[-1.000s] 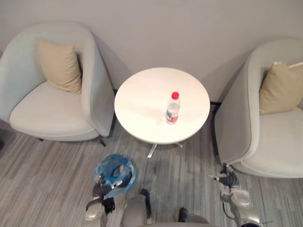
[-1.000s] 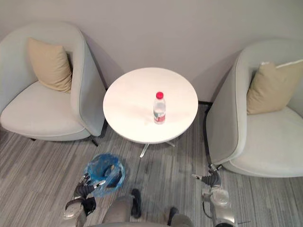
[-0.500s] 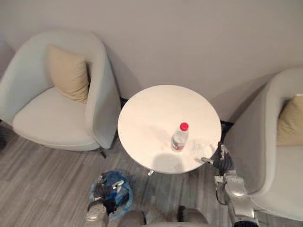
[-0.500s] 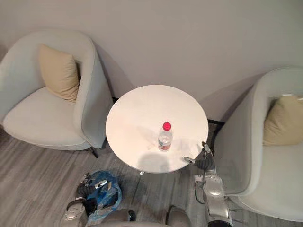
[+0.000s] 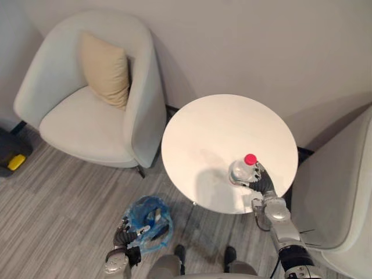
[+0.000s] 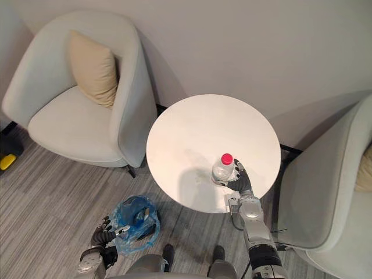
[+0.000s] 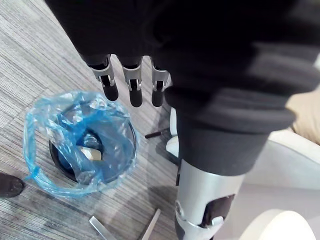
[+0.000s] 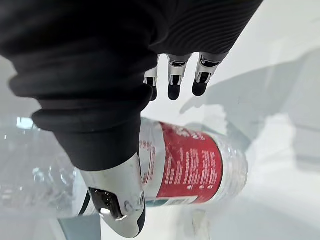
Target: Gather rubbish on tea table into small bin, then transfer packed bag to large trash can.
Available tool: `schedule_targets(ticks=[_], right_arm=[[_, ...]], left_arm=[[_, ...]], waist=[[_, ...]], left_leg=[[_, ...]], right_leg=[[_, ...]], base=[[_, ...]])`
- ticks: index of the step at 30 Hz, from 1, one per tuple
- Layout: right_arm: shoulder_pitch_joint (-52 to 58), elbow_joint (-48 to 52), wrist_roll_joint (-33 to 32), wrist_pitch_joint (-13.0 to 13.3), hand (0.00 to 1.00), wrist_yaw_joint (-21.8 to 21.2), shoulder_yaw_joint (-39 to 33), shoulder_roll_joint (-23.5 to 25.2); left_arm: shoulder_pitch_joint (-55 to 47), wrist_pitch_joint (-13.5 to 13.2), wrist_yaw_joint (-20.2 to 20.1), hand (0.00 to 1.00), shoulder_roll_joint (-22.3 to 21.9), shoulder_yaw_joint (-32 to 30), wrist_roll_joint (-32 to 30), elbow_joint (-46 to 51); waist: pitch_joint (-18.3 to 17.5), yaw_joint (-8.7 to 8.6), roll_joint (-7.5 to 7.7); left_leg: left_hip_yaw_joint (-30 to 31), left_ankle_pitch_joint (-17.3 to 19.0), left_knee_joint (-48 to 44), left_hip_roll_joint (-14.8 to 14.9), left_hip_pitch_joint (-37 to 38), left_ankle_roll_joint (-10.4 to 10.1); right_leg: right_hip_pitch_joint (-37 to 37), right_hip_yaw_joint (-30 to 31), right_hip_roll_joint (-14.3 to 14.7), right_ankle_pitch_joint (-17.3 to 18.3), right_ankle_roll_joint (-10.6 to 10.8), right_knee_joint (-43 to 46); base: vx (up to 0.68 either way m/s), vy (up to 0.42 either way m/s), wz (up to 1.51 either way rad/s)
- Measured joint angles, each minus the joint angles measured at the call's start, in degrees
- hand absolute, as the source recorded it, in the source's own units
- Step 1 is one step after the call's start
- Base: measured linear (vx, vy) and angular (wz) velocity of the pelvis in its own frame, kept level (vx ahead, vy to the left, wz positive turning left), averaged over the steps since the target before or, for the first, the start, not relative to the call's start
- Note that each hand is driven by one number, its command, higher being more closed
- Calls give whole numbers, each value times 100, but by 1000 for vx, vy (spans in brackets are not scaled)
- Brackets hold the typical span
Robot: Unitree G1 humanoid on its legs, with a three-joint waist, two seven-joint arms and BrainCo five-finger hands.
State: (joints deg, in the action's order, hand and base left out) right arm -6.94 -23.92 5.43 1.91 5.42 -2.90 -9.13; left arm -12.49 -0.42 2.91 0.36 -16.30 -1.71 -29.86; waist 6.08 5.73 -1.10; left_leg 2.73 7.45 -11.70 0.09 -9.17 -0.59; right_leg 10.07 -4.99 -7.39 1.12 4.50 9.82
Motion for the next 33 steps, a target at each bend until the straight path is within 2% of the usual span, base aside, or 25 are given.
schedule_targets(ticks=[2,7,8,10,15,19,23,28,33], right_arm=[[-155,-13,0,1,0,97,106,-156],[-814,-226,96,1,0,321,105,-171],[-897,-227,100,1,100,372,103,-180],[-1107,-282,124,0,100,465,102,-258],[-1698,-628,64,-28,100,569,103,-450],[-1846,-652,-103,-90,100,585,103,-687],[-1845,-578,-160,-101,100,588,101,-693],[-1539,703,-158,-112,100,562,91,-692],[-1034,1774,-153,61,100,424,135,-565]], left_arm=[[-2,-8,5,0,2,2,3,-2],[-35,-8,12,0,37,-3,6,-7],[-37,-7,14,0,38,-8,6,-7],[-46,-7,18,0,39,-9,10,-7],[-76,-7,33,0,45,0,133,-6],[-92,-7,32,0,46,-1,171,-6],[-94,-9,32,0,47,-5,217,-5],[-95,-11,47,0,45,-29,223,-4],[-105,-18,100,0,20,-214,224,-25]], waist=[[34,-7,-39],[266,5,-114],[311,2,-144],[412,-5,-227],[516,-8,-287],[549,17,-331],[549,-1,-331],[549,-19,-331],[548,-19,-332]], left_leg=[[173,-99,102,-70,-37,-1],[209,-235,181,-137,-265,0],[225,-257,186,-136,-305,-17],[302,-363,254,-125,-331,-64],[451,-541,361,-91,-462,-136],[521,-581,367,-91,-525,-130],[552,-581,373,-107,-541,-130],[637,-579,373,-108,-461,-129],[819,-586,381,-113,-300,-124]], right_leg=[[12,-130,-71,-1,-2,2],[220,-123,-123,6,-4,-26],[242,-126,-121,7,-5,-42],[265,-144,-104,8,-13,-58],[387,-265,-28,-98,-40,-109],[412,-318,-19,-107,-49,-130],[395,-319,-26,-111,-52,-179],[268,-321,-25,-110,-53,-204],[11,-489,-43,-65,-40,-225]], base=[[-112,-5,35],[-166,-23,6],[-167,-36,13],[-131,-42,13],[-60,-45,9],[11,-14,8],[35,8,4],[14,9,9],[-32,-2,19]])
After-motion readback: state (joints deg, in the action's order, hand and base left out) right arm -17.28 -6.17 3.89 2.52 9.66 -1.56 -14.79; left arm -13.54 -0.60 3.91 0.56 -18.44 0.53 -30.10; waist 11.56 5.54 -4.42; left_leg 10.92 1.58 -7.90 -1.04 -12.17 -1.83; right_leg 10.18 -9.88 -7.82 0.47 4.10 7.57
